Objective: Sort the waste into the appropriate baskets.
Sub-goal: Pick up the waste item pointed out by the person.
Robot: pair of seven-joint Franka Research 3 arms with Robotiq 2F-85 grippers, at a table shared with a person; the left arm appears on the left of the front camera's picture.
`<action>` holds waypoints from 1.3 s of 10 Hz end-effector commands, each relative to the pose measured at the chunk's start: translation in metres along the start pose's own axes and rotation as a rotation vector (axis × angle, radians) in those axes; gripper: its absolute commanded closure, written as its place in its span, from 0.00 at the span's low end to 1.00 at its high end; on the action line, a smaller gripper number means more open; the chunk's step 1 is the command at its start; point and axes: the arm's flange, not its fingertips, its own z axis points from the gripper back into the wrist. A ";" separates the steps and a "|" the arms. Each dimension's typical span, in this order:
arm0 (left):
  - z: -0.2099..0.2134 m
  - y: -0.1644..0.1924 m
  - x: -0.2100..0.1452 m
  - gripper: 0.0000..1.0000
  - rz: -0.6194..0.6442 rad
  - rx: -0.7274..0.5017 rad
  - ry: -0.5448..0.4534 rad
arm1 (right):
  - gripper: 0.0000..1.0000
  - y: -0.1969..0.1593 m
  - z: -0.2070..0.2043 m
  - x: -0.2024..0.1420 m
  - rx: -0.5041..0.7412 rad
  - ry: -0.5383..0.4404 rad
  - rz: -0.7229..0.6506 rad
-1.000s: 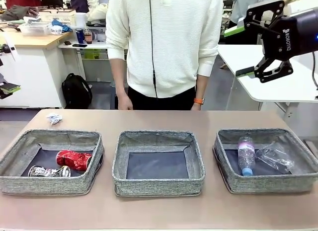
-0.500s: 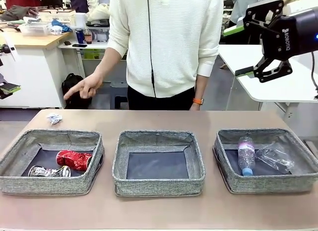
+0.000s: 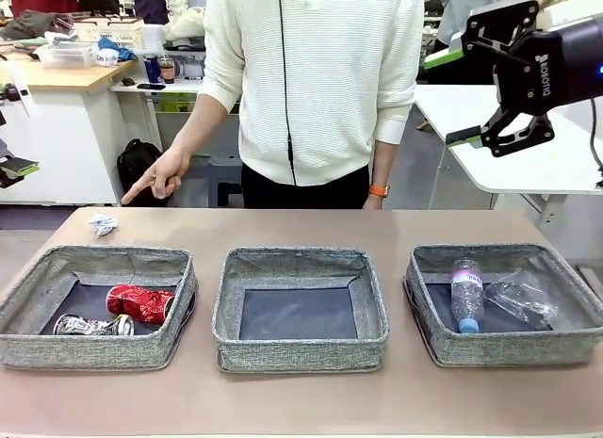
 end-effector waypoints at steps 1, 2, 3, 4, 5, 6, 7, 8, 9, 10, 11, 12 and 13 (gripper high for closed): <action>0.016 -0.010 0.026 0.00 -0.040 0.250 -0.150 | 0.00 0.002 -0.002 0.002 0.021 0.003 0.013; 0.032 -0.010 0.053 0.00 0.089 0.570 -0.195 | 0.00 0.002 -0.002 0.002 0.021 0.003 0.013; 0.052 -0.010 0.073 0.00 0.169 1.045 -0.417 | 0.00 0.002 -0.002 0.002 0.021 0.003 0.013; 0.069 -0.006 0.089 0.00 0.255 1.198 -0.394 | 0.00 0.002 -0.002 0.002 0.021 0.003 0.013; 0.078 -0.001 0.101 0.00 0.291 1.367 -0.366 | 0.00 0.002 -0.002 0.002 0.021 0.003 0.013; 0.081 0.008 0.113 0.00 0.274 1.508 -0.355 | 0.00 0.002 -0.002 0.002 0.021 0.003 0.013; 0.080 0.012 0.121 0.00 0.270 1.593 -0.381 | 0.00 0.002 -0.002 0.002 0.021 0.003 0.013; 0.078 0.013 0.127 0.00 0.263 1.639 -0.395 | 0.00 0.002 -0.002 0.002 0.021 0.003 0.013; 0.077 0.005 0.127 0.00 0.230 1.659 -0.464 | 0.00 0.002 -0.002 0.002 0.021 0.003 0.013; 0.099 0.003 0.135 0.00 0.026 1.246 -0.294 | 0.00 0.002 -0.002 0.002 0.021 0.003 0.013; 0.099 0.003 0.135 0.00 0.026 1.246 -0.294 | 0.00 0.002 -0.002 0.002 0.021 0.003 0.013; 0.099 0.003 0.135 0.00 0.026 1.246 -0.294 | 0.00 0.002 -0.002 0.002 0.021 0.003 0.013; 0.093 0.003 0.139 0.00 0.038 1.360 -0.339 | 0.00 0.002 -0.002 0.002 0.021 0.003 0.013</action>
